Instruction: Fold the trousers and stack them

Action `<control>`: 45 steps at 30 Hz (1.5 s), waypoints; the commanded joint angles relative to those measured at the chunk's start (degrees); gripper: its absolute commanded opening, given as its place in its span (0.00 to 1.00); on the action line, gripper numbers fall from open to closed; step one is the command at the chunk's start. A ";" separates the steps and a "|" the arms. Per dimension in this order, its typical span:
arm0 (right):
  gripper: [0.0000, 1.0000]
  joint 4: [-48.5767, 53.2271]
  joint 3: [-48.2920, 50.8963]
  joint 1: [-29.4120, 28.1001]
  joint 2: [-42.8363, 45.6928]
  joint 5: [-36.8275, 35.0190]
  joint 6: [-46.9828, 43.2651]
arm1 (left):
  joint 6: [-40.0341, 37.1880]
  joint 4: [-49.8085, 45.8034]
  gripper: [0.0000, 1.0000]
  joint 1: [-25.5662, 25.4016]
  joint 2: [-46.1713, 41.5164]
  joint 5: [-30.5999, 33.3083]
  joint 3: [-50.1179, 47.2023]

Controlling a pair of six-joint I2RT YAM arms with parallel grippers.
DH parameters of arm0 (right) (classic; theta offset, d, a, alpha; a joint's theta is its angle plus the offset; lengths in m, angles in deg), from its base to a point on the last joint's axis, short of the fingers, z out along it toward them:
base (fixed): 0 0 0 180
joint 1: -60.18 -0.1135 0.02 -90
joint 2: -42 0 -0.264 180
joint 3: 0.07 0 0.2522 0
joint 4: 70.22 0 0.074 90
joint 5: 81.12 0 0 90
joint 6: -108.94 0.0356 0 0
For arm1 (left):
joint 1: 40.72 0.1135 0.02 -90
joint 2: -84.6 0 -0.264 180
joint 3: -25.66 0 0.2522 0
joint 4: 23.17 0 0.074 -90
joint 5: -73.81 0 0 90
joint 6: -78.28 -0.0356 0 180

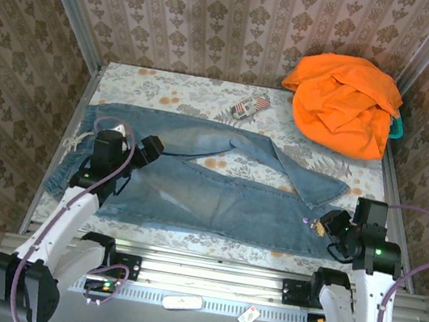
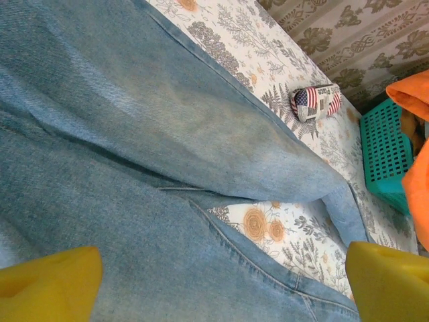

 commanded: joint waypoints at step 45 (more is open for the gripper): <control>0.13 -33.37 -25.53 -37.80 -67.77 0.83 -9.47 | 0.53 -10.31 0.85 -8.68 4.51 13.29 3.49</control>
